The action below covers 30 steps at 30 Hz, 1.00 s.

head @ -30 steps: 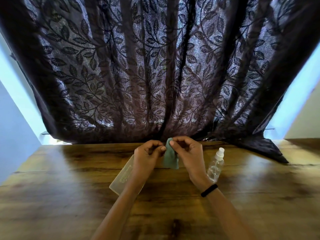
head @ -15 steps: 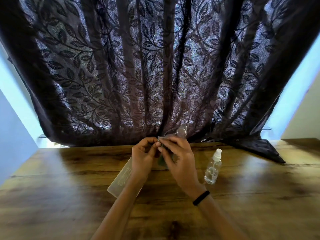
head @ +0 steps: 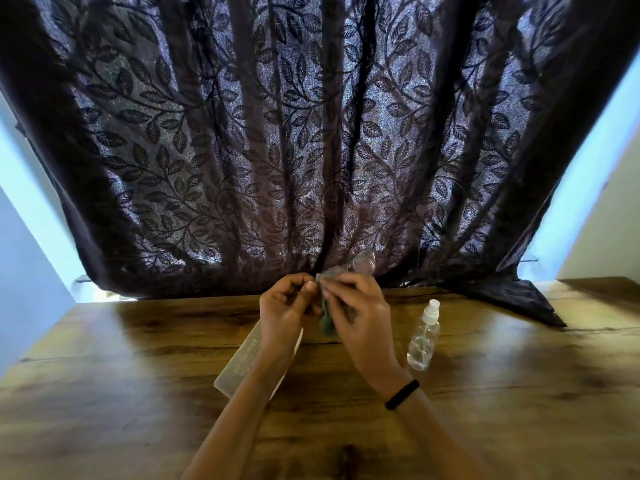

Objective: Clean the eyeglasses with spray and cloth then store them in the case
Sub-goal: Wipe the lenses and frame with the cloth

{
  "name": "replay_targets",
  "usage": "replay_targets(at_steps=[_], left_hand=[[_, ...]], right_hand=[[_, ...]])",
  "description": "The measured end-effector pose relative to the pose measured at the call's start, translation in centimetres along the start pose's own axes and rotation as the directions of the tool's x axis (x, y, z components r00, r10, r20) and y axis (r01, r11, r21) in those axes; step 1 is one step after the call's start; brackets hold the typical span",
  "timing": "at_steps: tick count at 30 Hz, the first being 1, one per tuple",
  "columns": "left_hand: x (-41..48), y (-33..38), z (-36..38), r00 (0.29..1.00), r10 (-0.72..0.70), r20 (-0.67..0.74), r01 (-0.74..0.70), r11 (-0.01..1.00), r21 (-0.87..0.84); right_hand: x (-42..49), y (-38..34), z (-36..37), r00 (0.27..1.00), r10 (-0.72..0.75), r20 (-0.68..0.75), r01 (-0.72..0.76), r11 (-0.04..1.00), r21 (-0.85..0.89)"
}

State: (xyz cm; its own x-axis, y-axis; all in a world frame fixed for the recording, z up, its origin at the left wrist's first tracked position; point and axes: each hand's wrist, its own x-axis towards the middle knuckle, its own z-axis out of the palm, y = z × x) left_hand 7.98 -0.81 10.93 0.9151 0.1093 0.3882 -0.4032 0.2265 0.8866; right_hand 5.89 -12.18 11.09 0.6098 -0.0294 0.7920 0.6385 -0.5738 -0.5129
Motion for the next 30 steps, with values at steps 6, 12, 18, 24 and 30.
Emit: replay_targets(at_steps=[6, 12, 18, 24, 30], left_hand=[[-0.4, 0.4, -0.2, 1.0, 0.002, 0.001, -0.002, 1.0, -0.003], [-0.3, 0.7, -0.4, 0.999, 0.025, 0.034, -0.025, 1.0, 0.006], [-0.2, 0.6, -0.4, 0.999, 0.024, 0.025, -0.023, 0.999, -0.027], [-0.5, 0.1, -0.8, 1.0, 0.018, -0.004, -0.018, 1.0, -0.005], [-0.7, -0.1, -2.2, 1.0, 0.015, 0.013, -0.016, 0.999, 0.039]], right_hand=[[-0.6, 0.9, -0.6, 1.0, 0.005, -0.02, -0.005, 1.0, 0.008], [1.7, 1.4, -1.3, 0.992, 0.097, -0.085, -0.095, 0.995, 0.021], [0.5, -0.8, 0.1, 1.0, -0.005, -0.024, 0.005, 1.0, 0.0], [-0.8, -0.1, -0.3, 0.997, -0.054, 0.062, 0.056, 0.998, -0.033], [0.3, 2.7, -2.5, 0.988, 0.152, -0.002, -0.152, 0.986, -0.064]])
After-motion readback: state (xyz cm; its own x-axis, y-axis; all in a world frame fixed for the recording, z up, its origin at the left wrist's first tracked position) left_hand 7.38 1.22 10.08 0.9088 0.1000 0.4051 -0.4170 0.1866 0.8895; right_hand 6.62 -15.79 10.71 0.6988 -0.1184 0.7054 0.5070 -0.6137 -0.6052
